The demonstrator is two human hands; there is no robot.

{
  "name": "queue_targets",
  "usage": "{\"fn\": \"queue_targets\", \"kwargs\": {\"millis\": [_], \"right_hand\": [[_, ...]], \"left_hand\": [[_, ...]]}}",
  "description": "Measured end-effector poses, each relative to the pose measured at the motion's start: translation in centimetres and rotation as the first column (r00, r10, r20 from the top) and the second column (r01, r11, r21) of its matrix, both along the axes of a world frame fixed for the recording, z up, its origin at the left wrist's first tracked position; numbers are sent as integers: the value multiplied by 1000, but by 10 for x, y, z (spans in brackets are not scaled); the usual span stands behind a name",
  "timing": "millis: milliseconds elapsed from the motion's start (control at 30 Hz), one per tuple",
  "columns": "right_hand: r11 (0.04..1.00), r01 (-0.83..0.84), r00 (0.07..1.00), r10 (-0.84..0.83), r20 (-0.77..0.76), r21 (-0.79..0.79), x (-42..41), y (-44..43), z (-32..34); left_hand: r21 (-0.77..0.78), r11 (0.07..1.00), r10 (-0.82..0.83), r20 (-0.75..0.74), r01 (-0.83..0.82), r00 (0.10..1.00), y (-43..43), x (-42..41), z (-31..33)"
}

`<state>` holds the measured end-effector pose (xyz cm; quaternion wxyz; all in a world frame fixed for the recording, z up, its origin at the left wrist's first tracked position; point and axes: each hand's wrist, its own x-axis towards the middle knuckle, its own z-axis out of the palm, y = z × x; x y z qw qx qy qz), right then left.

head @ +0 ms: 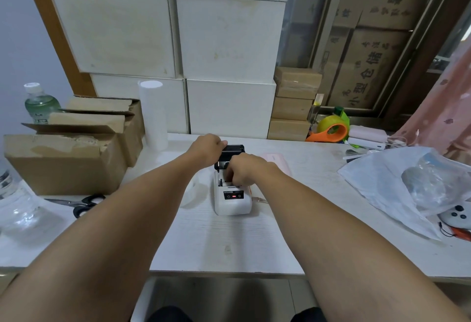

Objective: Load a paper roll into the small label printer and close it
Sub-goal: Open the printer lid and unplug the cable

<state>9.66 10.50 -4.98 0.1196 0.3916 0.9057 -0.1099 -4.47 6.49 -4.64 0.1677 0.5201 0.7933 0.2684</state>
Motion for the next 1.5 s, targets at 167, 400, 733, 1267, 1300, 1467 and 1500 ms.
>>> {"fn": "queue_targets", "kwargs": {"millis": [167,400,733,1267,1300,1467,1500], "right_hand": [[1000,-4,1000,4,-11,1,2,-1,-1],[1000,-21,996,23,-83,19,9,-3,0],[998,-24,977,36,-209,58,22,-5,8],[865,140,601,-461,-653,-482,78,3,23],[847,166,548,-505,-667,-504,85,7,19],[780,381,353,-618,-702,-496,117,24,2],[771,427,350,-623,-700,-472,122,26,-2]], "left_hand": [[4,1000,-3,11,3,1000,0,0,0],[2,1000,3,12,-3,1000,-3,2,2],[8,1000,22,-12,-21,1000,-8,7,5],[23,994,107,39,-108,994,-13,16,9],[22,994,111,41,-112,993,-13,16,8],[38,992,119,49,-121,992,-13,17,6],[41,991,122,52,-124,991,-13,17,5]]}}
